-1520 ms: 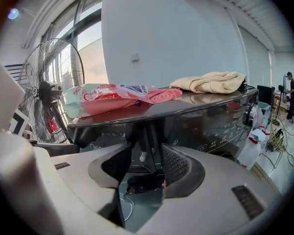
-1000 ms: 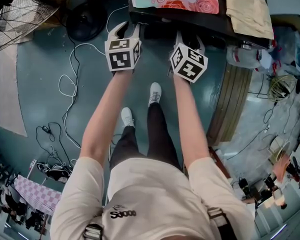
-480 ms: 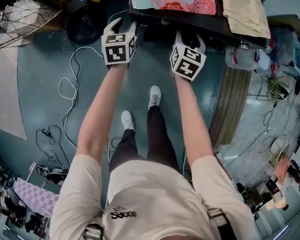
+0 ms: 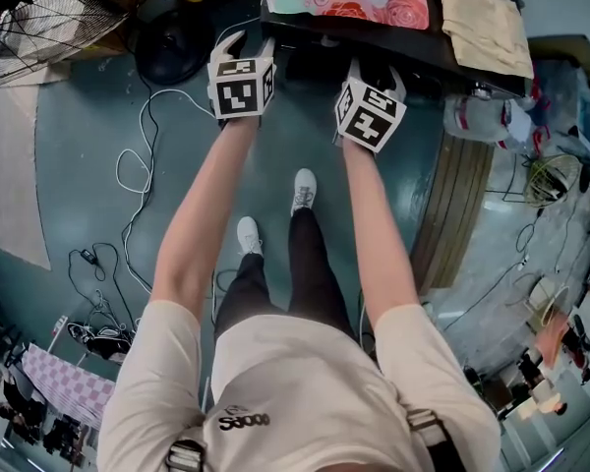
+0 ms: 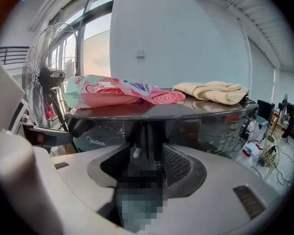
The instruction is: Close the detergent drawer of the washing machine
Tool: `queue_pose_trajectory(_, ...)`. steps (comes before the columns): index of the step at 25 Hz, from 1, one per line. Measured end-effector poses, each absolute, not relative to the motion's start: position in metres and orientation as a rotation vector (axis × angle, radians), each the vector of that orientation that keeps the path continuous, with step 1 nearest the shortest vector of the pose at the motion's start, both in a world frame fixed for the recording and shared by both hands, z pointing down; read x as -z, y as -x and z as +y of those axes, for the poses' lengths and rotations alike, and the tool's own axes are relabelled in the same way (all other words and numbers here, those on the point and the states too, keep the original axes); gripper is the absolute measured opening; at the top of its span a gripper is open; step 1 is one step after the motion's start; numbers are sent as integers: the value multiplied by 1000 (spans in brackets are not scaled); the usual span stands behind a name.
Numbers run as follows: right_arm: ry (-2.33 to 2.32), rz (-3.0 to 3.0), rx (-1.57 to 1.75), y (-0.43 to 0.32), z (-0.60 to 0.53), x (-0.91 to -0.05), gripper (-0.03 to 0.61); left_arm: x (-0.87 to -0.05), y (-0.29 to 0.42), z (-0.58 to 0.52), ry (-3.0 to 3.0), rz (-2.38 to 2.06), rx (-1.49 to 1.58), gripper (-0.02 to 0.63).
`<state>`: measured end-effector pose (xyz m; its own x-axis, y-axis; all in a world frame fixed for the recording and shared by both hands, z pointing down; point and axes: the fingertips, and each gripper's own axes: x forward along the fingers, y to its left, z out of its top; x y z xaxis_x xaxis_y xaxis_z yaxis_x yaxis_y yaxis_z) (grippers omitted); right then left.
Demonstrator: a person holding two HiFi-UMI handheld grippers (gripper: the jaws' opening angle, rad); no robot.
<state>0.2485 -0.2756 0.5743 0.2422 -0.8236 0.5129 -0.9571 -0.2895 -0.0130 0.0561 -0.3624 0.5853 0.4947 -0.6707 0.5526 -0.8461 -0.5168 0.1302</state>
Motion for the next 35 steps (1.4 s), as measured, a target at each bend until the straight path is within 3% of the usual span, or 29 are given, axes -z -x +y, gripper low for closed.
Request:
queue_pose_trajectory(9,-2145,-1687,-597,-254,-231,-546,190,-561,-36,-329,-2437,-1188,-691,206)
queue_pose_trajectory(14,-2116,-1752,-574,-242,-191,-506,144,-524,-16,-286,-2516,-1108,-630,200)
queue_pose_trajectory(18,-2107,-1764,-546,-225,-147,-467,100,-485,3,-240,-2598,-1001,-607,90)
queue_pose_trajectory(22,-2115,-1772,-494,-200,-107,-426,67,-439,29,-199,-2697,-929,-612,40)
queue_pose_trajectory(26,-2079,-1854,-397,-164,-69,-388,13,-405,53,-162,-2788,-930,-600,22)
queue_pose_trajectory(35,-1977,-2020,-139,-84,19,-303,8,-332,91,-77,-2958,-872,-506,18)
